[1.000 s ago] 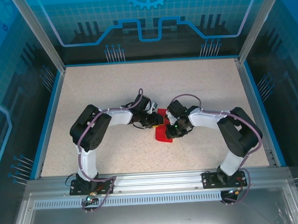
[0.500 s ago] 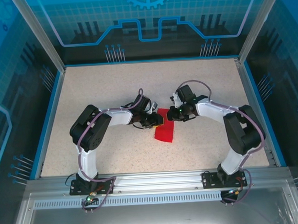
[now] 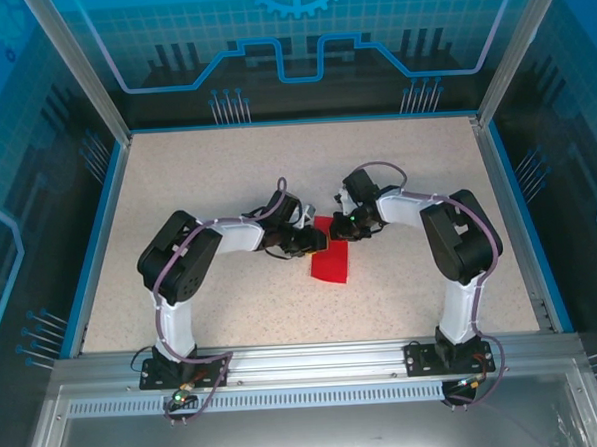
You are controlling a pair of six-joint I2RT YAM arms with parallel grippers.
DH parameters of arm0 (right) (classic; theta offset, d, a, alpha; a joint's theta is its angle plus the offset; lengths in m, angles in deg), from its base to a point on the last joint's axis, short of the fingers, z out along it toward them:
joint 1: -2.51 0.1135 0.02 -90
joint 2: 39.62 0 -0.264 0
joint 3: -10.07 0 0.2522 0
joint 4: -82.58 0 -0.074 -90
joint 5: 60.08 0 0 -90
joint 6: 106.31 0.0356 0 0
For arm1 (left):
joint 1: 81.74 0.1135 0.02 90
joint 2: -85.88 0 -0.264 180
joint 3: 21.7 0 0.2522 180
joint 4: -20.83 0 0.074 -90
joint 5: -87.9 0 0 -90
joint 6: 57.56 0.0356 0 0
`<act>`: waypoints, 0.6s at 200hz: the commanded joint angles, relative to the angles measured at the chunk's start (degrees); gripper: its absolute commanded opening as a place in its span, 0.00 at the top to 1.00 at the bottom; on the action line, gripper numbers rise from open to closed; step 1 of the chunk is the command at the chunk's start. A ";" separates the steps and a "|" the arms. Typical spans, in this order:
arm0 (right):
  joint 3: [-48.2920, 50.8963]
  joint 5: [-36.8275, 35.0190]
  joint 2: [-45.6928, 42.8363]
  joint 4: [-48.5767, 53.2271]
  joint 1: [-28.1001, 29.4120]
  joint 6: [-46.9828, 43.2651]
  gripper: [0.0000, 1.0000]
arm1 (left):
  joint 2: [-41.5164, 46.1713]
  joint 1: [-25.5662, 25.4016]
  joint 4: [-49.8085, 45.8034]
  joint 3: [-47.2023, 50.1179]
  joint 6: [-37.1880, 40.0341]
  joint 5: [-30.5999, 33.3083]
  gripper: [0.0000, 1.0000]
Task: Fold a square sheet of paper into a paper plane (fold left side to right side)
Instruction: Hold the square sheet of paper at the center of the table, then first fold the square sheet of paper in half at the center of the table.
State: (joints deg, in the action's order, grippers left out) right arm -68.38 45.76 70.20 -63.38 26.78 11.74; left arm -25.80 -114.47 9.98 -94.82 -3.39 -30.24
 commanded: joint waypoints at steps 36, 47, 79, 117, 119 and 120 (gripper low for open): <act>1.23 -4.53 4.62 5.21 0.07 -0.57 0.87 | 5.58 -0.78 -1.88 2.77 0.73 -4.20 0.65; 1.23 -4.80 4.54 5.48 0.15 -0.71 0.88 | 5.59 -0.89 -2.22 2.41 0.85 -4.20 0.65; 1.15 -4.98 4.09 5.80 0.58 -1.03 0.88 | 3.18 -1.27 -2.39 1.22 1.03 -4.62 0.65; 0.70 -5.19 4.04 6.42 0.95 -1.33 0.88 | 1.03 -1.87 -4.26 0.76 2.32 -3.59 0.66; 0.70 -5.24 4.01 6.44 0.95 -1.38 0.88 | 1.02 -1.83 -4.29 0.87 2.34 -3.59 0.66; 0.70 -5.22 4.00 6.40 0.95 -1.36 0.88 | 1.02 -1.86 -4.31 0.93 2.34 -3.63 0.66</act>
State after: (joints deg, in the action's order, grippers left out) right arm -69.01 45.34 70.55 -62.55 26.98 11.46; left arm -23.27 -115.78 8.59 -93.05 -3.15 -33.04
